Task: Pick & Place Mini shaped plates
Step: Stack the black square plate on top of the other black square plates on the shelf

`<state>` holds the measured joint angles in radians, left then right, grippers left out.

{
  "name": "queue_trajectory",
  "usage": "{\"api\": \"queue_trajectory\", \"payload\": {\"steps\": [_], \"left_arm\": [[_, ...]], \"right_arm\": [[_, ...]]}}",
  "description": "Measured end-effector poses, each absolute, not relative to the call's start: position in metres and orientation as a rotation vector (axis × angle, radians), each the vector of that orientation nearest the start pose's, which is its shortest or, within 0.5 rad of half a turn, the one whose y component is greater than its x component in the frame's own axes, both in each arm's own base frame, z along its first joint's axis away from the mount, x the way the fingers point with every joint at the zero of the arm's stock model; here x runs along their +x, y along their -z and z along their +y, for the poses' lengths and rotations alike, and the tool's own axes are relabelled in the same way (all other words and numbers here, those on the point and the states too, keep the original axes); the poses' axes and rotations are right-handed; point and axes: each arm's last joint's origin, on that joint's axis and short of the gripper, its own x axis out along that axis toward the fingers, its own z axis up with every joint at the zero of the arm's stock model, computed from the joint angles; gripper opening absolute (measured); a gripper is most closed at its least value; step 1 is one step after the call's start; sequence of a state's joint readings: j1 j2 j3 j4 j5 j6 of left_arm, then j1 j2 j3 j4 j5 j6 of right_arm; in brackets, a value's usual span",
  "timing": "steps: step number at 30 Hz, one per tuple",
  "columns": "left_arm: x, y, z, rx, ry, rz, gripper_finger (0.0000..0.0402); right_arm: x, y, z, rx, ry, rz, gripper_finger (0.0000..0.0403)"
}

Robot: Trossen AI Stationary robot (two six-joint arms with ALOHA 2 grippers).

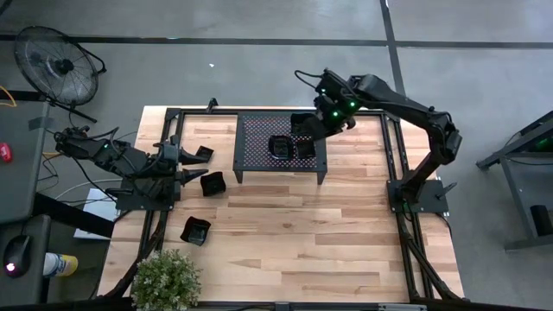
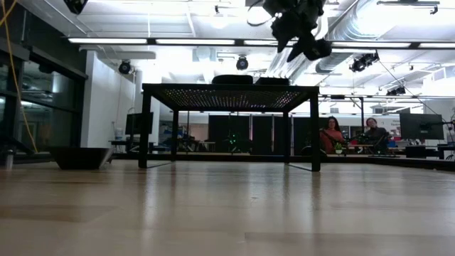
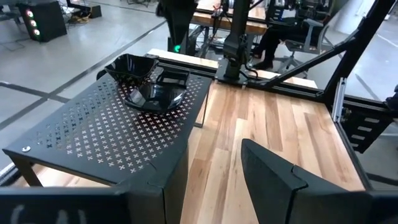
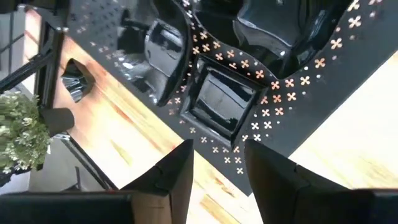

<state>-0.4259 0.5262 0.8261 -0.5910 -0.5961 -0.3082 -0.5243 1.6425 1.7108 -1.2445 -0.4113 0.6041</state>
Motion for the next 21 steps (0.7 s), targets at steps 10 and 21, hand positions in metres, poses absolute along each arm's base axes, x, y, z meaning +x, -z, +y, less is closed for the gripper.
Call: {"api": "queue_trajectory", "payload": {"steps": [10, 21], "left_arm": [[0.107, -0.335, -0.028, -0.233, -0.325, 0.241, 0.0147], [0.111, -0.321, -0.006, -0.365, -0.559, 0.317, 0.0147]], "right_arm": [[0.243, -0.401, -0.130, 0.915, 0.482, 0.905, 0.0143], [0.184, -0.440, -0.101, 0.699, 0.551, 0.727, 0.0141]]}}
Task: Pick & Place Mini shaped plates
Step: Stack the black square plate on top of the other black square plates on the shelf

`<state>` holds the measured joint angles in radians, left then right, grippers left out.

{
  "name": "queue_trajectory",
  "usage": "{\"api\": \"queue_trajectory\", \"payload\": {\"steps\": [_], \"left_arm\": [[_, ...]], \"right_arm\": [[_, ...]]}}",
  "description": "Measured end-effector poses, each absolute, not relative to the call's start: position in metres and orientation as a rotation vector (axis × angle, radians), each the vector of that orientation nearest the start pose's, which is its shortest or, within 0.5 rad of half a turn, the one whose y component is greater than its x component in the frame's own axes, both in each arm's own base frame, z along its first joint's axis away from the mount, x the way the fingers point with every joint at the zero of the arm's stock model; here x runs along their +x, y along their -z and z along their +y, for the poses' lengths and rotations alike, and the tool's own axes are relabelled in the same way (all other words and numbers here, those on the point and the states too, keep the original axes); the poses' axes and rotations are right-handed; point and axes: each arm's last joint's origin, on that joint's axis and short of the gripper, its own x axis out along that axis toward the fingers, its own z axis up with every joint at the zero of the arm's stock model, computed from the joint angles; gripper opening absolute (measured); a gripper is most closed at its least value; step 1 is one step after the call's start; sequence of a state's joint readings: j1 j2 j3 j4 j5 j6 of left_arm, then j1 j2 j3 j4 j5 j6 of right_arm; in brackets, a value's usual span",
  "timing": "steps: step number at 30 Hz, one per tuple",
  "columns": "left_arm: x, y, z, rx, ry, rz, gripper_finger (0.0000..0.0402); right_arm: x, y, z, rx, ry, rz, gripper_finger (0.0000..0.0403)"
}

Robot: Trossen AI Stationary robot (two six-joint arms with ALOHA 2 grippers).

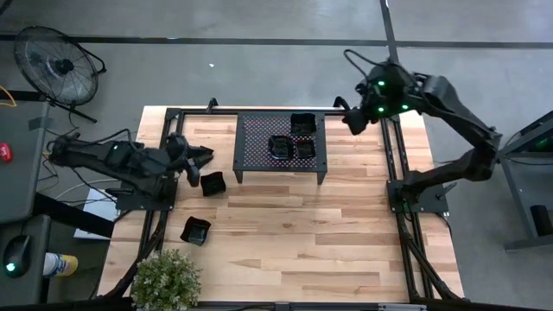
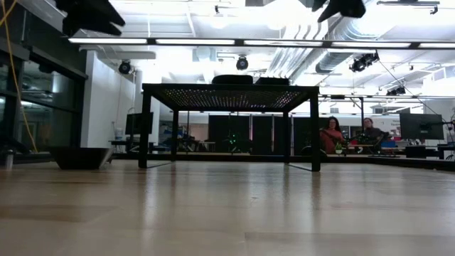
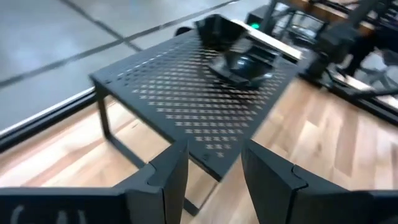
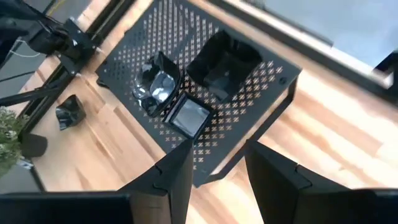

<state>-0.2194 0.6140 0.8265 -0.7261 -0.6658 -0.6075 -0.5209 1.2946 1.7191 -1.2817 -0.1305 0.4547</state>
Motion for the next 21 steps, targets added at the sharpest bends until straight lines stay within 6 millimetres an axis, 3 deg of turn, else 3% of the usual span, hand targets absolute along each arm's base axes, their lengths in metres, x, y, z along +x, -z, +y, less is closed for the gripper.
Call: {"api": "queue_trajectory", "payload": {"steps": [10, 15, 21], "left_arm": [[0.134, -0.313, 0.047, -0.554, -0.687, 0.382, 0.0147], [0.144, -0.293, 0.087, -0.756, -0.741, 0.510, 0.0147], [0.141, -0.261, 0.128, -1.105, -0.821, 0.661, 0.0147]], "right_arm": [[0.163, -0.455, -0.090, 0.509, 0.491, 0.663, 0.0142], [0.163, -0.456, -0.088, 0.444, 0.413, 0.678, 0.0142], [0.163, -0.456, -0.087, 0.392, 0.333, 0.686, 0.0142]]}}
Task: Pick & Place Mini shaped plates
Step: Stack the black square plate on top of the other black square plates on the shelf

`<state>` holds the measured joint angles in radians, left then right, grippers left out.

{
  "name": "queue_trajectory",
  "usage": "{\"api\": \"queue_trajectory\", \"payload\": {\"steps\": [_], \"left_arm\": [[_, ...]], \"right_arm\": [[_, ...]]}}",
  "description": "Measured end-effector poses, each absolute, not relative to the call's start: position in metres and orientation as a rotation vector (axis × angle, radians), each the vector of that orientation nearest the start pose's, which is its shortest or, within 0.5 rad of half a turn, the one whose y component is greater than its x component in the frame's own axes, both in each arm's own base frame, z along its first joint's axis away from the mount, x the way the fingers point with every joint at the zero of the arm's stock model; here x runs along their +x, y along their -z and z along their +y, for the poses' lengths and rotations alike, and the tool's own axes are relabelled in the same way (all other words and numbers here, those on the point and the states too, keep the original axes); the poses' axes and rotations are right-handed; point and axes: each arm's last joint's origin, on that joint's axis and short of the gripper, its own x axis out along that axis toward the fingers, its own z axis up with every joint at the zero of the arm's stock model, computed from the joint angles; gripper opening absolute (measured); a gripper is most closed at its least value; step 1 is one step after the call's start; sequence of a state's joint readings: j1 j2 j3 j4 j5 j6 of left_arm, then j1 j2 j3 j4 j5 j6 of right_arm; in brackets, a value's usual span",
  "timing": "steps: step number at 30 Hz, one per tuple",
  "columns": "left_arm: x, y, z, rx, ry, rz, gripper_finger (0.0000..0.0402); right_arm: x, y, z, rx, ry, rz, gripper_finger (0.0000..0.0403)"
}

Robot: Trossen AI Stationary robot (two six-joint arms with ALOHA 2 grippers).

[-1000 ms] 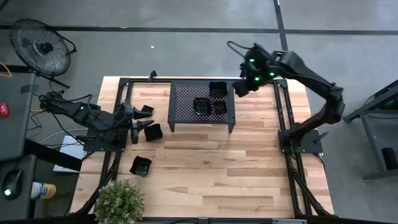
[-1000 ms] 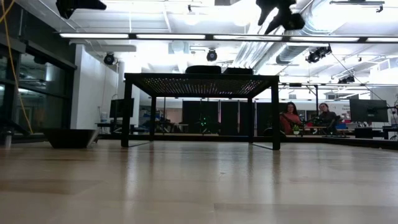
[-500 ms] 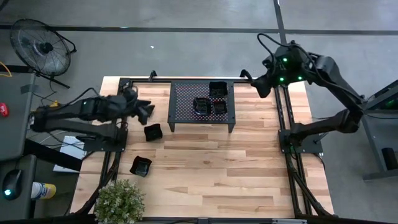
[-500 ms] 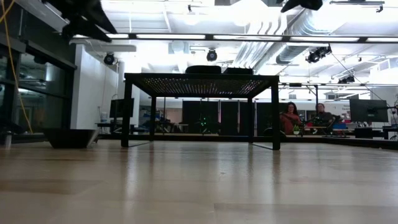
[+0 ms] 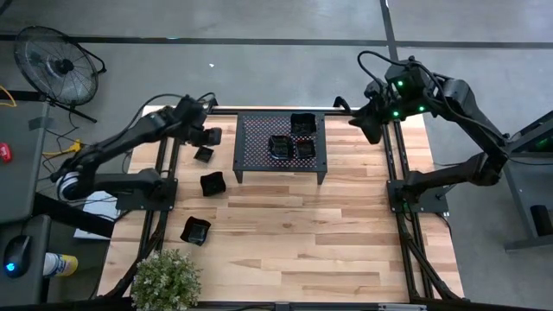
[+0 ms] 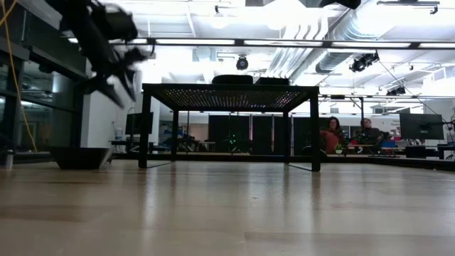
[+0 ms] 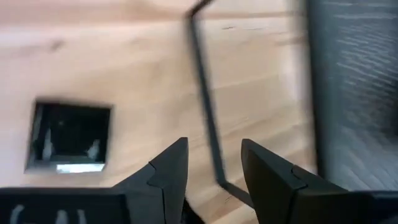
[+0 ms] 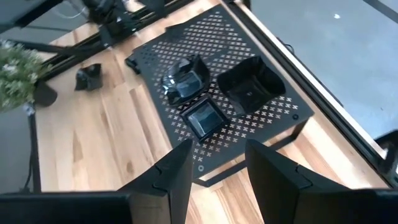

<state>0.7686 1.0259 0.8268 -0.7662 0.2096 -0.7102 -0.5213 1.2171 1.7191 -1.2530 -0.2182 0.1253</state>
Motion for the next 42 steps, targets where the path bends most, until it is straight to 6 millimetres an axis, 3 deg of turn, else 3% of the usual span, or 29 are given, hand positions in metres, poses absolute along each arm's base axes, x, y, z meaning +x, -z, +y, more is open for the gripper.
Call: {"api": "queue_trajectory", "payload": {"steps": [7, 17, 26, 32, 42], "left_arm": [[0.133, -0.237, 0.161, -1.297, -0.874, 0.754, 0.0147], [0.126, -0.247, 0.200, -1.198, -0.992, 1.032, 0.0146], [0.135, -0.242, 0.230, -1.159, -0.826, 1.243, 0.0146], [0.135, -0.228, 0.239, -1.210, -0.765, 1.326, 0.0146], [0.135, -0.228, 0.239, -1.181, -0.761, 1.349, 0.0146]], "right_arm": [[0.163, -0.456, -0.086, 0.325, 0.289, 0.702, 0.0142], [0.163, -0.456, -0.086, 0.335, 0.317, 0.702, 0.0142], [0.162, -0.455, -0.088, 0.356, 0.387, 0.701, 0.0142], [0.162, -0.455, -0.089, 0.379, 0.434, 0.697, 0.0142], [0.162, -0.455, -0.089, 0.385, 0.447, 0.695, 0.0142]]}}
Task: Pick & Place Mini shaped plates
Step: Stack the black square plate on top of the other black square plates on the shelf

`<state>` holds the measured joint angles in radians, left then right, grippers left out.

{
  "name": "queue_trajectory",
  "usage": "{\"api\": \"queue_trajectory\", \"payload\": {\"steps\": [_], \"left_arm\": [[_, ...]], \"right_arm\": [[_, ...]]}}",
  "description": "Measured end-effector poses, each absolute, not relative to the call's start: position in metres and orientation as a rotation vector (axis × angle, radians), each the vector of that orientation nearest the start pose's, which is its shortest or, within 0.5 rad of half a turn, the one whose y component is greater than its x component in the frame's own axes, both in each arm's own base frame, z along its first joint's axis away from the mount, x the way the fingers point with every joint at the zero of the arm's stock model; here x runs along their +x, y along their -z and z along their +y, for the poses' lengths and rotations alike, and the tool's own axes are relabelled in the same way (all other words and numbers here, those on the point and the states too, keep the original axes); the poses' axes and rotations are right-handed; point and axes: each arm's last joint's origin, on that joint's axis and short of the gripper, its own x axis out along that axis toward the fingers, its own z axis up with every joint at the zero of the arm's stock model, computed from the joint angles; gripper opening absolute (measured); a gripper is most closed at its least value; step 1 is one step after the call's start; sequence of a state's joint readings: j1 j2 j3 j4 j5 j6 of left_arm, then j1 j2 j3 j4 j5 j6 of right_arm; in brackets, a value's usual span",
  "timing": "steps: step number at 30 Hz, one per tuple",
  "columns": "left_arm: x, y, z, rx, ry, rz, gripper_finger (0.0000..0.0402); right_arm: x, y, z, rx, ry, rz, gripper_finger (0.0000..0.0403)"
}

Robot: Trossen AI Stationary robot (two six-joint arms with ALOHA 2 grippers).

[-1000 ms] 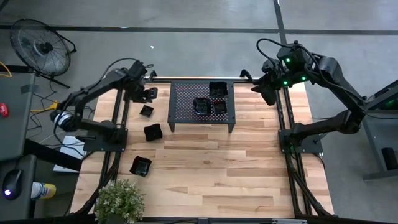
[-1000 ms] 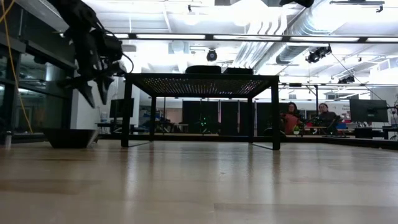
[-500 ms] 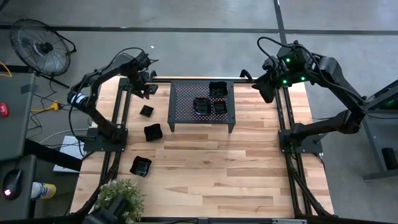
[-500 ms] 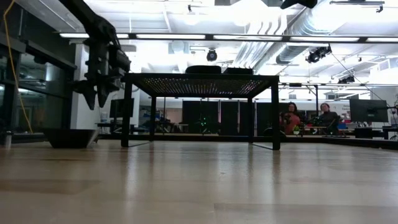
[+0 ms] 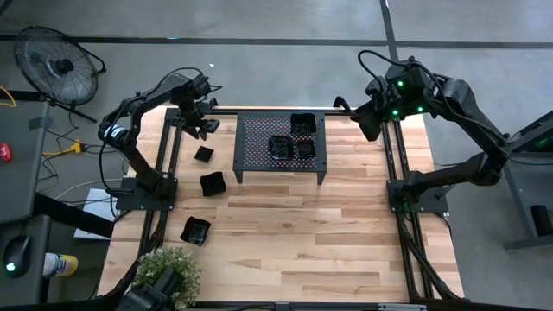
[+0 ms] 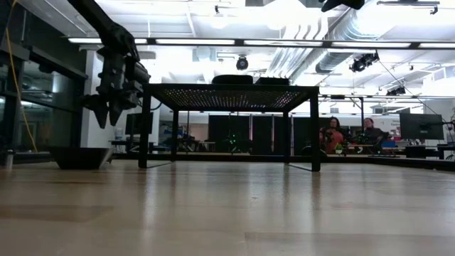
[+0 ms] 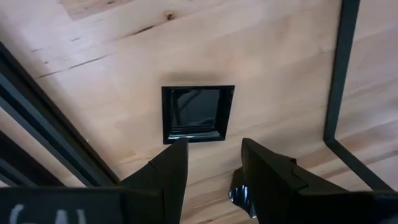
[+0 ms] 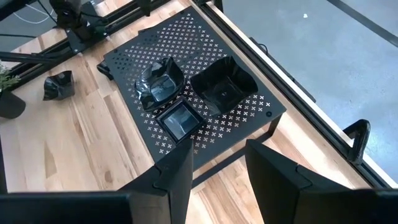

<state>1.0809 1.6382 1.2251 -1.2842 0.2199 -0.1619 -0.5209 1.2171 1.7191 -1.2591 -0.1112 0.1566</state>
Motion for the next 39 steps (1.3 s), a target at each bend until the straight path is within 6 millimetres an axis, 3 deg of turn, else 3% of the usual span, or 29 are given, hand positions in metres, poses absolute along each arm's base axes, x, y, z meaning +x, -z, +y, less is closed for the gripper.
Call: {"api": "queue_trajectory", "payload": {"steps": [12, 21, 31, 35, 39], "left_arm": [[0.137, -0.214, 0.244, -1.221, -0.773, 1.402, 0.0146], [0.135, -0.213, 0.244, -1.217, -0.864, 1.435, 0.0146], [0.139, -0.217, 0.243, -1.288, -0.791, 1.380, 0.0146], [0.151, -0.227, 0.239, -1.217, -0.790, 1.397, 0.0146], [0.176, -0.231, 0.222, -1.125, -0.818, 1.442, 0.0146]], "right_arm": [[0.162, -0.456, -0.089, 0.379, 0.438, 0.692, 0.0142], [0.162, -0.456, -0.089, 0.369, 0.433, 0.694, 0.0142], [0.162, -0.456, -0.089, 0.351, 0.426, 0.698, 0.0142], [0.162, -0.456, -0.089, 0.338, 0.418, 0.701, 0.0142], [0.162, -0.455, -0.089, 0.331, 0.415, 0.704, 0.0142]]}}
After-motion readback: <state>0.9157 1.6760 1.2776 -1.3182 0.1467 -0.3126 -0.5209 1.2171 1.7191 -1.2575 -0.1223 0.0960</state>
